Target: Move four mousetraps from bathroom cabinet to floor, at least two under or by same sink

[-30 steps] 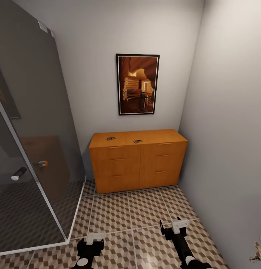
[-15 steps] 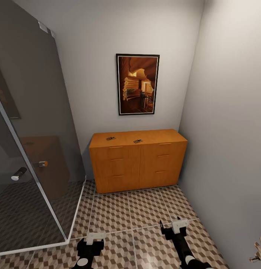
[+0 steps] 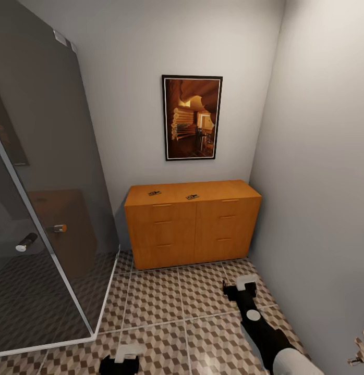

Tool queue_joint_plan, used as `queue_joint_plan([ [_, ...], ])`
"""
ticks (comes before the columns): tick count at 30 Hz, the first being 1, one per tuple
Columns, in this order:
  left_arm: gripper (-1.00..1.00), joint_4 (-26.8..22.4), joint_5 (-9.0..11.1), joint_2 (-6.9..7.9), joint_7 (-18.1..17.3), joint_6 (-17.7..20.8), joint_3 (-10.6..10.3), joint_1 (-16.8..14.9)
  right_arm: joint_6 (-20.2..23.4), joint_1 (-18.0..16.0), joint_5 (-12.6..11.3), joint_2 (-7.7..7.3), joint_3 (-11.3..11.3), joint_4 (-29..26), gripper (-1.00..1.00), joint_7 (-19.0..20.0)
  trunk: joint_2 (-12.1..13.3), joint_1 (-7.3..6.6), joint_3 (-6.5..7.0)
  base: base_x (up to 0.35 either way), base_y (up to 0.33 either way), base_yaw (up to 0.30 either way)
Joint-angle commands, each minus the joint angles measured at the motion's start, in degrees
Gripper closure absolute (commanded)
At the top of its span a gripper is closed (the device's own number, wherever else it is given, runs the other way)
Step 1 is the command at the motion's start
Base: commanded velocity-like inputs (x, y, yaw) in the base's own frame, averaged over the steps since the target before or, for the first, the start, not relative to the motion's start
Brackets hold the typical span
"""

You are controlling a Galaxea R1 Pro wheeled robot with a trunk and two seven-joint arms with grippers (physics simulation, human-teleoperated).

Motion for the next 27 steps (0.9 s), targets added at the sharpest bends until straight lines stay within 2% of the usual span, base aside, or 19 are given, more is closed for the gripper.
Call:
queue_joint_plan([
  [1,-1.00,1.5,0.5,0.12,0.2,-0.2,-0.5,-0.1,4.1,-0.1,0.5,0.04,0.2,-4.4,-1.00,-0.6,-0.1,0.04,-0.13,0.000,0.000,0.000],
  [6,-1.00,5.8,0.5,0.73,-0.9,-0.3,-0.5,-0.1,14.0,-0.1,0.5,0.21,0.2,-15.9,-1.00,-0.8,-0.1,0.04,-0.13,0.000,0.000,0.000],
  [7,-1.00,7.3,0.5,1.02,-2.0,-0.7,-0.5,-0.1,18.2,-0.2,0.6,0.25,0.2,-20.3,-1.00,-0.8,-0.1,0.04,-0.13,0.000,0.000,0.000],
  [12,-1.00,9.0,0.6,1.69,-4.9,-2.6,-0.5,0.4,28.5,-0.6,0.6,0.29,0.3,-30.5,-1.00,-0.7,-0.1,0.04,-0.13,0.000,0.000,0.000],
  [13,-1.00,9.3,0.6,1.96,-5.6,-3.2,-0.5,0.8,32.2,-0.9,0.6,0.30,0.3,-34.0,-1.00,-0.6,-0.1,0.04,-0.13,0.000,0.000,0.000],
  [14,-1.00,9.4,0.6,2.06,-5.8,-3.4,-0.5,1.0,33.9,-1.2,0.6,0.31,0.3,-35.6,-1.00,-0.6,-0.1,0.04,-0.13,0.000,0.000,0.000],
  [19,-1.00,9.7,0.7,2.34,-6.6,-4.0,-0.5,1.6,41.6,-3.7,0.5,0.31,0.3,-42.0,-1.00,-0.5,-0.1,0.04,-0.13,0.000,0.000,0.000],
  [27,-1.00,9.8,0.7,2.38,-6.9,-4.1,-0.4,1.8,45.8,-6.4,0.3,0.37,0.4,-44.2,-1.00,0.4,-0.1,0.04,-0.13,0.004,0.000,0.000],
])
